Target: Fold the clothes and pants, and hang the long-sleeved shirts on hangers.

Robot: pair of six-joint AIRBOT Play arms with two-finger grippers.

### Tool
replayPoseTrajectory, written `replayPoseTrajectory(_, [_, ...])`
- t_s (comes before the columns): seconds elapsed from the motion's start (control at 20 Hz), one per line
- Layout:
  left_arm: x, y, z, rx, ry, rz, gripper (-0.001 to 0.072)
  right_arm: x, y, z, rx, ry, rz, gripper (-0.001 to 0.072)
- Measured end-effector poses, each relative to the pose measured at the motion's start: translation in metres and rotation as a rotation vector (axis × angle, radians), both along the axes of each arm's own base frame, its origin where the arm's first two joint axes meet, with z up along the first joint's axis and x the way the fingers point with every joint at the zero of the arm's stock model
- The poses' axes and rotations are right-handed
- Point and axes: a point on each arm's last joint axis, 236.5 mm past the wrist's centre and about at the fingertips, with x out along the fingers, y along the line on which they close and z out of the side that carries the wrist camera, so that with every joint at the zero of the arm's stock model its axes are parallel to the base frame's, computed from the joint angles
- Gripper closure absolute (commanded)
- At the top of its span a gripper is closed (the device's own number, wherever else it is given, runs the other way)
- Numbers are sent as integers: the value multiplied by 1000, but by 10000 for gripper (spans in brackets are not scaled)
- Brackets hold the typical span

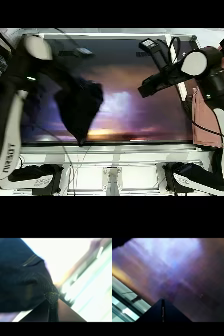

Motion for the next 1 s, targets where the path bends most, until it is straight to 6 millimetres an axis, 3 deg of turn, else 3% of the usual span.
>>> replayPoseTrajectory(0.15, [-45, -44, -31, 155, 25, -217, 656, -9, -29, 7, -42, 8, -47, 699])
replayPoseTrajectory(0.3, [-90, -69, -67, 278, 72, -393, 655, -16, -71, 11, -61, 15, -148, 699])
replayPoseTrajectory(0.45, [-133, -64, -103, 402, 151, -522, 656, -28, -121, 6, -79, 33, -282, 698])
replayPoseTrajectory(0.6, [-167, -40, -133, 524, 236, -602, 656, -43, -150, -13, -61, 71, -366, 698])
replayPoseTrajectory(0.7, [-183, -26, -142, 575, 266, -634, 657, -47, -154, -31, -27, 99, -392, 675])
replayPoseTrajectory(0.8, [-191, -23, -142, 563, 250, -629, 656, -42, -147, -52, 40, 108, -403, 518])
replayPoseTrajectory(0.85, [-192, -28, -139, 523, 222, -611, 656, -37, -139, -59, 86, 104, -402, 466])
replayPoseTrajectory(0.95, [-190, -44, -126, 401, 142, -540, 655, -23, -123, -73, 182, 101, -401, 442])
replayPoseTrajectory(1.0, [-186, -51, -115, 337, 98, -484, 656, -15, -114, -77, 234, 107, -402, 385])
